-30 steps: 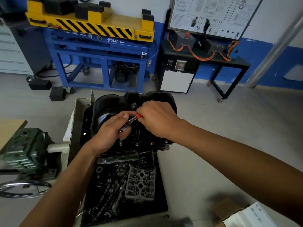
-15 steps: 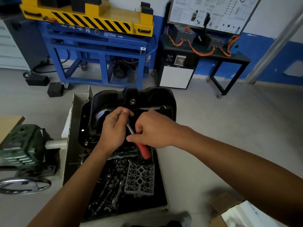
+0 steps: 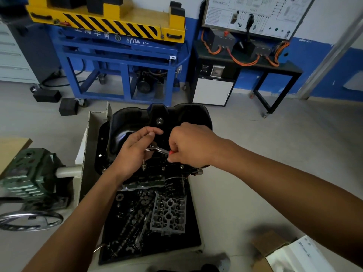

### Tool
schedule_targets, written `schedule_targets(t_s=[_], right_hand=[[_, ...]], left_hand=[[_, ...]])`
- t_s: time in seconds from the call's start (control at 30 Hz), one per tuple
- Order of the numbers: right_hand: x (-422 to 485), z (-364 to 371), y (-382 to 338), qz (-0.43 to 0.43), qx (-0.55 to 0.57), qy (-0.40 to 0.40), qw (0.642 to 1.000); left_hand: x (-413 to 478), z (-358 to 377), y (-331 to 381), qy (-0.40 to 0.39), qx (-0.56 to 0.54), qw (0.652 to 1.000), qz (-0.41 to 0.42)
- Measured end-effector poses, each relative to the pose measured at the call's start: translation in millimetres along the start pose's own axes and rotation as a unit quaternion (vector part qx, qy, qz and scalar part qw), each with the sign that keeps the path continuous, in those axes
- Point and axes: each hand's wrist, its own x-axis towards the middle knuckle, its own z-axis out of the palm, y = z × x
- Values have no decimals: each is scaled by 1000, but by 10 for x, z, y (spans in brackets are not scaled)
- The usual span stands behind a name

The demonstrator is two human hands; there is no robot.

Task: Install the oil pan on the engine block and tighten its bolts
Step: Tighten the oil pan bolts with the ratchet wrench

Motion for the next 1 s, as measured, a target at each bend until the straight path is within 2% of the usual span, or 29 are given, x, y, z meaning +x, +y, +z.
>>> schedule_targets(t_s=[0.2,0.3,0.37,0.53,0.63,0.8,1.0], right_hand=[[139,-33,92,15,-67,62,996],[187,-3,87,15,-88,82,993],[192,23,103,12,-87,91,992],[137,86,79,-3,-38,109,993],[89,115,-14,-10,7,104,994],[36,223,-231,-35,87,65,994],[-6,188,-184,-24,124,54,991]], left_hand=[[64,2,8,-105,-3,994,-30],[107,-29,37,-123,-16,991,-45],[97,-24,28,-102,-2,994,-35],[19,23,-13,39,14,999,23],[0,78,9,91,52,992,66],[-29,184,-5,85,81,989,90],[27,149,-1,86,72,992,61]])
